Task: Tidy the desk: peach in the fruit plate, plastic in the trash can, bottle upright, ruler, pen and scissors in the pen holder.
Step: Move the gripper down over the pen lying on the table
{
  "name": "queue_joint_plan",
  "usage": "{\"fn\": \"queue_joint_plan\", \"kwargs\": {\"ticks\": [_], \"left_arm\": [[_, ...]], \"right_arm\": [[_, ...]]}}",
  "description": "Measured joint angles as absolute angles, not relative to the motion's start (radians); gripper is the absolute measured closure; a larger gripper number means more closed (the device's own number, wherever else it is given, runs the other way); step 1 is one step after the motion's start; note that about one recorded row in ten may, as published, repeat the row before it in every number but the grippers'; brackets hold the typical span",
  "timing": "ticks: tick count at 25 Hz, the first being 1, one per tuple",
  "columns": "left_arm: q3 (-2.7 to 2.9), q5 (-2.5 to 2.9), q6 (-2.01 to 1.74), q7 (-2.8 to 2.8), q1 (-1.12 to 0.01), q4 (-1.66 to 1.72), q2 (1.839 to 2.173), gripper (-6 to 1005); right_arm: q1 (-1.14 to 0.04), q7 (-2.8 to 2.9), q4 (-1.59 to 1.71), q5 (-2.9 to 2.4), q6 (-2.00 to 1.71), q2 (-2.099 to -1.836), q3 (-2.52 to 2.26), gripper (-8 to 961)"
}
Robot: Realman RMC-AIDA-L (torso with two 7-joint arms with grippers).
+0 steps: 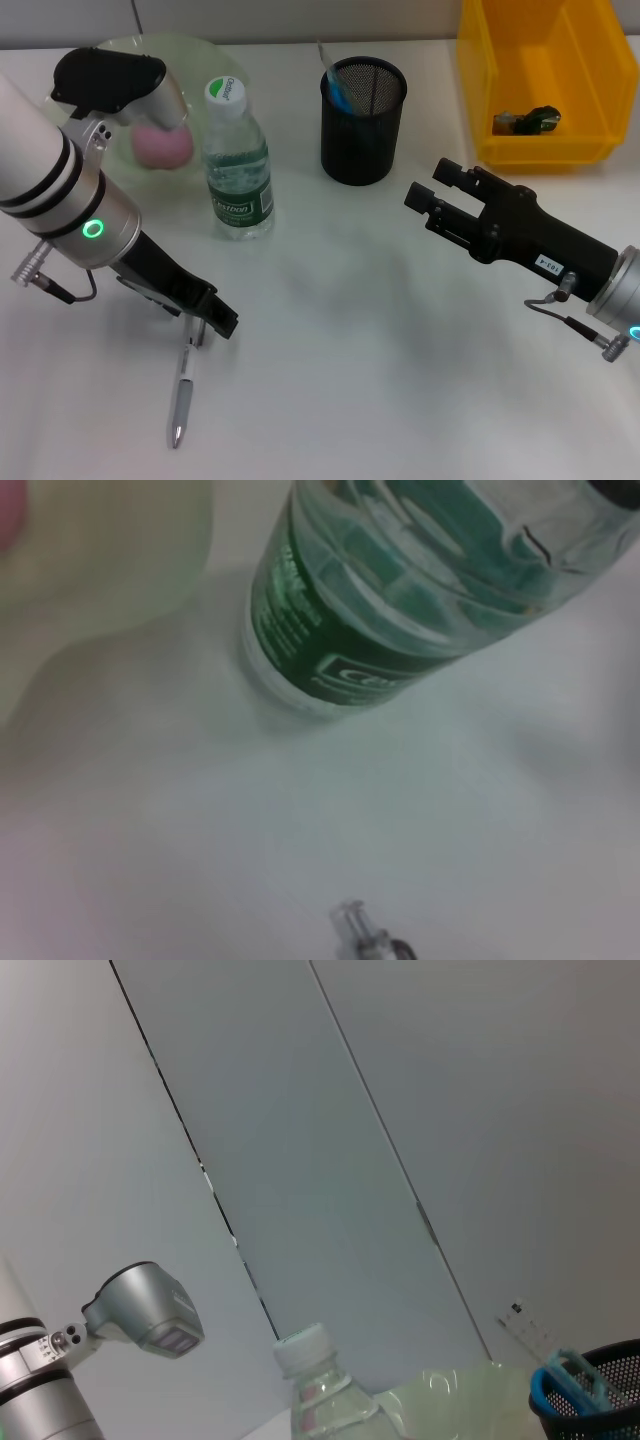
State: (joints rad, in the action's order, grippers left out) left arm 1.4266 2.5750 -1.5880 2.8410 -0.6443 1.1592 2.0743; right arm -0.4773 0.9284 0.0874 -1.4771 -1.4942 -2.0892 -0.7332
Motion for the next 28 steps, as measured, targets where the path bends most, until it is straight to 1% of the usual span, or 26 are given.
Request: {"fn": "queue_joint_plan", "kwargs": {"ticks": [28], "left_arm": [[1.429, 2.61, -1.571, 2.835, -0.659, 1.133, 2.075, 245]], "right_arm": [[-0.479, 0.934, 0.086, -1.477, -1.492, -2.089, -0.732, 265]]}}
